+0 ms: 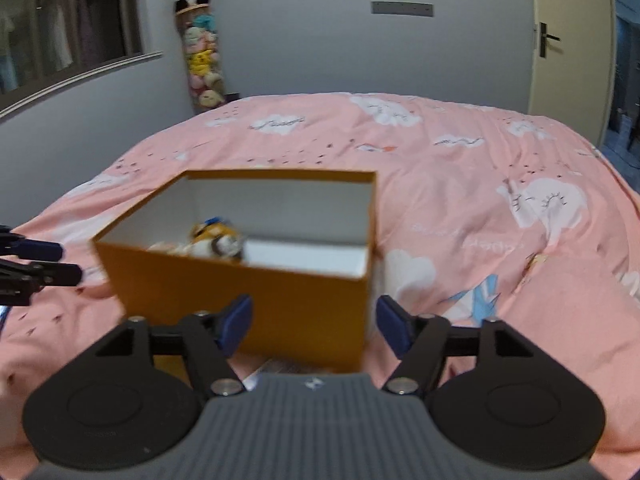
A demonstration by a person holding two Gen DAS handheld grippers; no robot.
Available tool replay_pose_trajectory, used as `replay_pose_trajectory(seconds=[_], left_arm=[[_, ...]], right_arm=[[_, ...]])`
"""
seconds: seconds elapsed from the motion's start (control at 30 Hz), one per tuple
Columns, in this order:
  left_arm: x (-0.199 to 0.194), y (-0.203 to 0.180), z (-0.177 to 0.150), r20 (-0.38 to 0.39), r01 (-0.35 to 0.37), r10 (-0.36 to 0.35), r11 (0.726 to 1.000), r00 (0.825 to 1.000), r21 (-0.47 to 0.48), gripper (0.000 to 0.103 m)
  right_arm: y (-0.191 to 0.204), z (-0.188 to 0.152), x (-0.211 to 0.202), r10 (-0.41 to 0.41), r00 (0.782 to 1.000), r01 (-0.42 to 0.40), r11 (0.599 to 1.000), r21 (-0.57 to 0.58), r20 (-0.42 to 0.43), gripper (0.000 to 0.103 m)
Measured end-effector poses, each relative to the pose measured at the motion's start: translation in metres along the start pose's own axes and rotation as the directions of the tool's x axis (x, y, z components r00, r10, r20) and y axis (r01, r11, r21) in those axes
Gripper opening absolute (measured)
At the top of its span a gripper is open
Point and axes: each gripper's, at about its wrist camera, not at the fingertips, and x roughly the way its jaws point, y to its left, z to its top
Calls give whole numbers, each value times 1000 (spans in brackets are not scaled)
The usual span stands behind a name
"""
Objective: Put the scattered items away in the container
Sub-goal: 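Move both tools back toward the remaining items on the bedspread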
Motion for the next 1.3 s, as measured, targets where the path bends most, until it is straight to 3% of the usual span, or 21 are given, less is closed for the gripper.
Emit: replay_pose_trajectory(seconds=[0.13, 0.27, 0.53, 0.73, 1.17, 1.3], left_arm=[[5, -7, -15, -120, 25, -30, 999, 992, -41, 58], [14, -16, -27, -223, -4, -2, 1000, 975, -26, 58], [23, -39, -58, -316, 33, -32, 999, 948, -2, 58], [23, -50, -68, -341, 59, -52, 998, 939, 10, 58], [20, -51, -66, -340, 75, -69, 997, 938, 5, 58], [16, -52, -63, -329, 90, -85, 996, 941, 0, 58]], right_arm=[[10, -19, -10, 63, 995, -64, 998, -14, -72, 78], [21, -38, -19, 103, 985, -114, 991, -74, -135, 79], [33, -65, -36, 136, 959, -175, 974, -142, -248, 83], [36, -81, -42, 110, 945, -160, 977, -143, -308, 81], [25, -100, -29, 171, 900, -187, 982, -1, -400, 55], [30, -97, -32, 162, 906, -187, 982, -27, -391, 50]])
